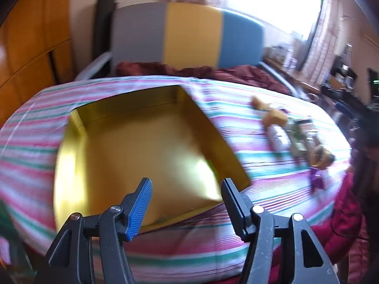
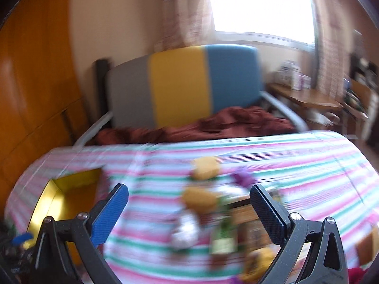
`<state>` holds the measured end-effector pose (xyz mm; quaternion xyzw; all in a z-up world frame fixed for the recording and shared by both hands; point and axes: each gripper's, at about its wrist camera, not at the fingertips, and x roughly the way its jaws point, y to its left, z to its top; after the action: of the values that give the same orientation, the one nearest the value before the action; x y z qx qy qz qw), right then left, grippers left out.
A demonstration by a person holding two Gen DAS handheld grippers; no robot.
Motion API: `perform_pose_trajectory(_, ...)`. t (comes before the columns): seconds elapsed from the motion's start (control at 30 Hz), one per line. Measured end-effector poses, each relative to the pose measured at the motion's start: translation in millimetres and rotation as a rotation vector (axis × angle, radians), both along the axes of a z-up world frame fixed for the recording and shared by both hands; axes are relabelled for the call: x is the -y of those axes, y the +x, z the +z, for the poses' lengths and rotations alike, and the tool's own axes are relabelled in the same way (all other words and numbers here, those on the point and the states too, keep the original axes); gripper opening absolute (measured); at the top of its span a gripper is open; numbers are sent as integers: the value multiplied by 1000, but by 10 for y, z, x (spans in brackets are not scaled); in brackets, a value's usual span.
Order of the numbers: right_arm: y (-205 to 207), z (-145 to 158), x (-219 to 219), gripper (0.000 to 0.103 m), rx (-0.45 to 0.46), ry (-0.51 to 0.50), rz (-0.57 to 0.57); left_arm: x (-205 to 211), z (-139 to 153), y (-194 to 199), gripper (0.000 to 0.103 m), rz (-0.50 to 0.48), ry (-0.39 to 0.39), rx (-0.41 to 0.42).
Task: Organize objects
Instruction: 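Grasp the white plastic-wrapped bundle with the left gripper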
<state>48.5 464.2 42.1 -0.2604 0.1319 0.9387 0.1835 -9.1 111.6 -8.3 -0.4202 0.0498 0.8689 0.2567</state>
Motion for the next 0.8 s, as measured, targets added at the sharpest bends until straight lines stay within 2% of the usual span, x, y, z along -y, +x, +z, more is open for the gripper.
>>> perform_pose_trajectory(0.13, 180, -179, -628, 103, -1, -81, -172, -436, 103, -6, 61, -121, 25, 15)
perform_pose_trajectory(0.2, 277, -288, -871, 103, -4, -187, -247, -652, 127, -31, 61, -170, 42, 33)
perform_pose_trajectory(0.27, 341, -307, -1031, 103, -46, -271, -273, -900, 143, -82, 61, -221, 75, 59)
perform_pose_trajectory(0.47, 448, -260, -1064, 103, -71, -311, -273, -1589, -33, -341, 61, -269, 111, 136)
perform_pose_trajectory(0.67, 423, -275, -1046, 103, -81, -348, -252, -2204, -303, -430, 61, -333, 8, 138)
perform_pose_trajectory(0.8, 397, -283, -1042, 103, -88, -355, -235, -2474, -468, -529, 60, -345, -17, 175)
